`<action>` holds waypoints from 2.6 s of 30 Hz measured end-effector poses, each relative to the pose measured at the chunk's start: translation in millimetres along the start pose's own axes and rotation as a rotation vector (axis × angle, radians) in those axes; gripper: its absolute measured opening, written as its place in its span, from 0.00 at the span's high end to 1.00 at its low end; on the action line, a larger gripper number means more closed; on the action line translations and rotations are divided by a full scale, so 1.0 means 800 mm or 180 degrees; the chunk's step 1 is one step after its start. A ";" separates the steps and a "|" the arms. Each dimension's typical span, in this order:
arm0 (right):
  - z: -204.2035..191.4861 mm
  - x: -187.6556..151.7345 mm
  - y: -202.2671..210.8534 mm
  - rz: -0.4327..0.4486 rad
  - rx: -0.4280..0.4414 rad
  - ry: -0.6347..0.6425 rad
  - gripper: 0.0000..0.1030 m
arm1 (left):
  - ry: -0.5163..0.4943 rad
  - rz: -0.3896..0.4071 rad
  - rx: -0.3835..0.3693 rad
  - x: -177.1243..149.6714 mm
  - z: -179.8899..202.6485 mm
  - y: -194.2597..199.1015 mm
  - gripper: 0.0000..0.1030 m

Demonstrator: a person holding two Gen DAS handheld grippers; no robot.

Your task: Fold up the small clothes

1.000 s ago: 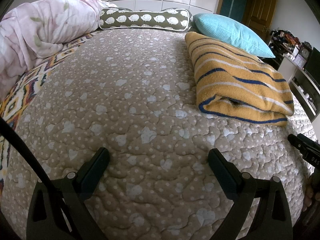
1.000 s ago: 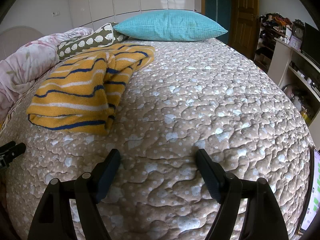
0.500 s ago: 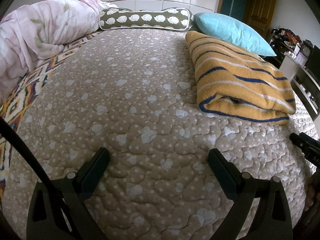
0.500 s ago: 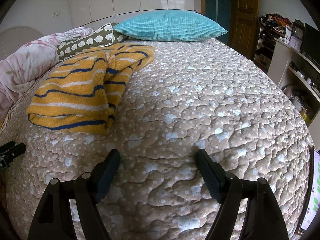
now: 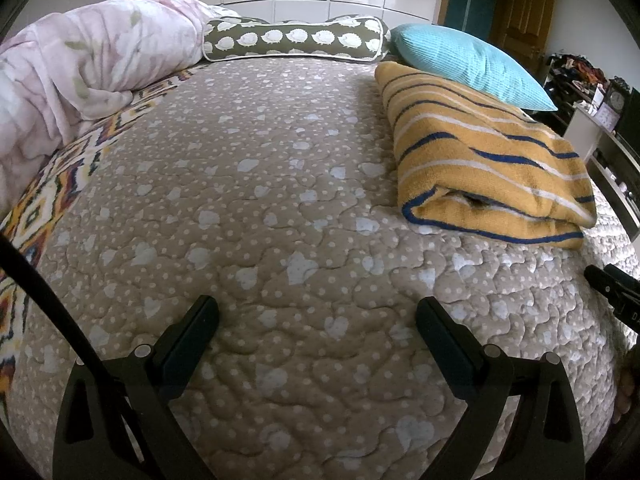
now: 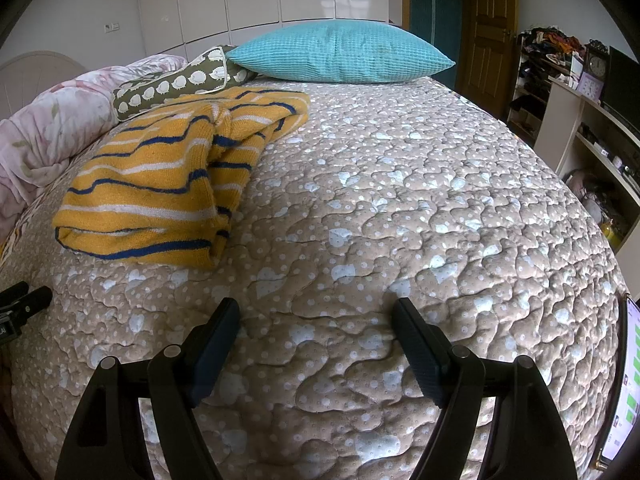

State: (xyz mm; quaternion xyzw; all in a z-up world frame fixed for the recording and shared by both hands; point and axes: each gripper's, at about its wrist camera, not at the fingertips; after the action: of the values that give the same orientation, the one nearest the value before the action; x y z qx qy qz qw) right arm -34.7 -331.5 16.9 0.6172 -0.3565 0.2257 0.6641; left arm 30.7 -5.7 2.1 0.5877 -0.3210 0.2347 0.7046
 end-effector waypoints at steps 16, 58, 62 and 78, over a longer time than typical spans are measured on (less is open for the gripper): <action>0.000 0.000 0.000 0.0001 -0.0001 0.0001 0.20 | -0.0036 -0.0009 0.0097 0.000 0.004 0.000 0.04; 0.015 0.022 0.046 0.0311 0.0090 -0.0173 0.20 | 0.0151 -0.0112 0.0410 -0.003 0.004 0.001 0.00; -0.006 0.074 0.069 0.0558 0.0368 -0.0049 0.52 | 0.0147 -0.0092 0.0410 -0.003 0.007 0.001 0.00; -0.075 0.128 -0.021 -0.0078 0.0487 0.0267 0.80 | 0.0221 -0.0020 0.0279 -0.005 0.001 0.007 0.00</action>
State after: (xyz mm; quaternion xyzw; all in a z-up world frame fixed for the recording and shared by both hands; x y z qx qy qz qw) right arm 55.4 -288.9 83.7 0.6604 -0.3025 0.2699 0.6321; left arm 24.1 -5.6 3.1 0.6105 -0.2839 0.2666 0.6896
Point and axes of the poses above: each gripper's, at about its wrist camera, not at the fingertips, and y roughly against the way its jaws point, z to its right, x to its top, and after that the axes turned 8 degrees about z, right-handed
